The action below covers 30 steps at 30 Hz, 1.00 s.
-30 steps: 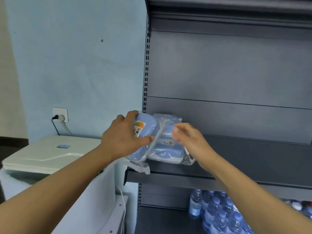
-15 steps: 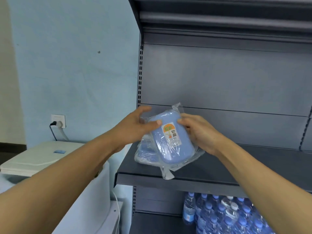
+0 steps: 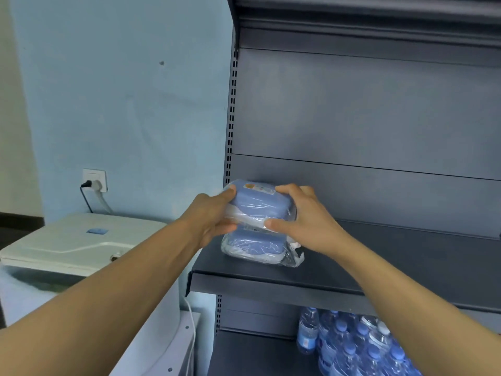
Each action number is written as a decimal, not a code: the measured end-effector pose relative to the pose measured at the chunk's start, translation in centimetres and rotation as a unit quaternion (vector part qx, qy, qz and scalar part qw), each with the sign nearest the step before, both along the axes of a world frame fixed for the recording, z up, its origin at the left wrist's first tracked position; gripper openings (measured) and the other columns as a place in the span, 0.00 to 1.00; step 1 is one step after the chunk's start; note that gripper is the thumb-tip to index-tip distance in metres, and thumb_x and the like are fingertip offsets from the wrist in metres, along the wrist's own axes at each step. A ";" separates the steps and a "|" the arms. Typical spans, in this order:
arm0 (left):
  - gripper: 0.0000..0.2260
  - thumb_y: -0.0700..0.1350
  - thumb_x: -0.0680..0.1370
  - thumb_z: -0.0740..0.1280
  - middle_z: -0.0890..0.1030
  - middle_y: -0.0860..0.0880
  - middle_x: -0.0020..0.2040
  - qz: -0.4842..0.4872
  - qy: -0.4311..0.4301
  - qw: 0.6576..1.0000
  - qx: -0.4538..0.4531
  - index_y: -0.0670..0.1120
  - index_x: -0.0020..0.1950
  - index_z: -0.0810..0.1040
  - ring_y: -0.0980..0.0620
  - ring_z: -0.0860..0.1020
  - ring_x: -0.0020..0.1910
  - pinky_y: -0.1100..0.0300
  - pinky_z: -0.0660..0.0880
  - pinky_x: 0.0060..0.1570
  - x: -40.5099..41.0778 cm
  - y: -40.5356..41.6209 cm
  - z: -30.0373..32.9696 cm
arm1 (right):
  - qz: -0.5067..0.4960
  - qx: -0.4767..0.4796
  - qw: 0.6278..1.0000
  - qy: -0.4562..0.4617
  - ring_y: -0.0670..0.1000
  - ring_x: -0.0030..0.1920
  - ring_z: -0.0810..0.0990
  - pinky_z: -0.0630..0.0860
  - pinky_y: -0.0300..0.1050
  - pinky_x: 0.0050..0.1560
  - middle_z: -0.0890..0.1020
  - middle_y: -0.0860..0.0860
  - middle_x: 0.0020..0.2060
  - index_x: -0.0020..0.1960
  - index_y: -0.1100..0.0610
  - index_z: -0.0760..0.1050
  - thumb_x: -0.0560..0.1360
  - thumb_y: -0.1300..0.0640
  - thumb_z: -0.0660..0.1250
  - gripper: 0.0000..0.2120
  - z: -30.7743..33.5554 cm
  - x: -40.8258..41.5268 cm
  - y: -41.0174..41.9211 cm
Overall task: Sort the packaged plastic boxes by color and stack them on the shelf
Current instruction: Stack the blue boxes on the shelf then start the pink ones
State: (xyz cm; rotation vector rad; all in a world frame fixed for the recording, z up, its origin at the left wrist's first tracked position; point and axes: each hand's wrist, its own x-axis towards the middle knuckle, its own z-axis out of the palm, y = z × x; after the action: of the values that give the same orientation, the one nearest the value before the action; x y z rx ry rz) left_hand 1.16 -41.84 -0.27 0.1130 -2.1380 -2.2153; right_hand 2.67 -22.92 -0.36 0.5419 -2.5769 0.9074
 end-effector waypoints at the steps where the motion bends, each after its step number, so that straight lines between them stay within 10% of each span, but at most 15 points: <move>1: 0.20 0.55 0.78 0.63 0.79 0.43 0.51 -0.008 -0.009 0.999 -0.033 0.40 0.59 0.74 0.49 0.79 0.41 0.58 0.78 0.35 -0.2 -0.4 -0.4 | 0.002 -0.016 1.000 -0.020 0.49 0.56 0.74 0.72 0.28 0.48 0.65 0.48 0.61 0.69 0.49 0.64 0.71 0.50 0.73 0.30 -0.1 -0.7 0.3; 7: 0.11 0.53 0.82 0.57 0.77 0.51 0.53 -0.046 0.005 0.990 -0.136 0.49 0.48 0.74 0.51 0.76 0.54 0.55 0.65 0.54 -1.9 -1.9 -3.0 | -0.007 -0.035 0.995 -0.090 0.47 0.63 0.70 0.67 0.41 0.64 0.65 0.47 0.65 0.69 0.49 0.65 0.70 0.54 0.74 0.31 -2.9 -4.1 1.4; 10: 0.15 0.53 0.82 0.57 0.76 0.50 0.63 -0.080 0.011 0.985 -0.154 0.48 0.63 0.72 0.50 0.73 0.63 0.55 0.64 0.57 -2.8 -1.8 -4.6 | -0.004 -0.029 0.997 -0.070 0.46 0.67 0.67 0.63 0.38 0.65 0.64 0.46 0.67 0.71 0.48 0.62 0.72 0.53 0.72 0.31 -3.9 -5.0 1.2; 18: 0.18 0.54 0.81 0.58 0.76 0.51 0.60 -0.074 0.077 0.953 -0.284 0.50 0.69 0.66 0.52 0.74 0.57 0.59 0.66 0.56 -3.2 -1.3 -6.7 | -0.041 0.049 0.995 -0.080 0.48 0.56 0.70 0.67 0.34 0.51 0.60 0.48 0.69 0.77 0.42 0.43 0.73 0.49 0.70 0.44 -5.9 -3.8 0.7; 30: 0.22 0.55 0.78 0.63 0.77 0.50 0.55 -0.050 0.112 0.900 -0.418 0.48 0.67 0.63 0.49 0.76 0.51 0.54 0.74 0.56 -4.0 -0.8 -7.3 | -0.062 0.068 0.994 -0.058 0.52 0.66 0.68 0.64 0.38 0.58 0.63 0.52 0.71 0.77 0.44 0.45 0.72 0.55 0.72 0.45 -5.7 -4.9 0.6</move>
State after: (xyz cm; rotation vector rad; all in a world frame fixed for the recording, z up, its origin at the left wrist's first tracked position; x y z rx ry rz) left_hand -2.86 -42.69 -7.54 -0.2822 -2.7546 -1.0832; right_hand -2.24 -22.30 -6.08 0.3704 -2.7573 0.7469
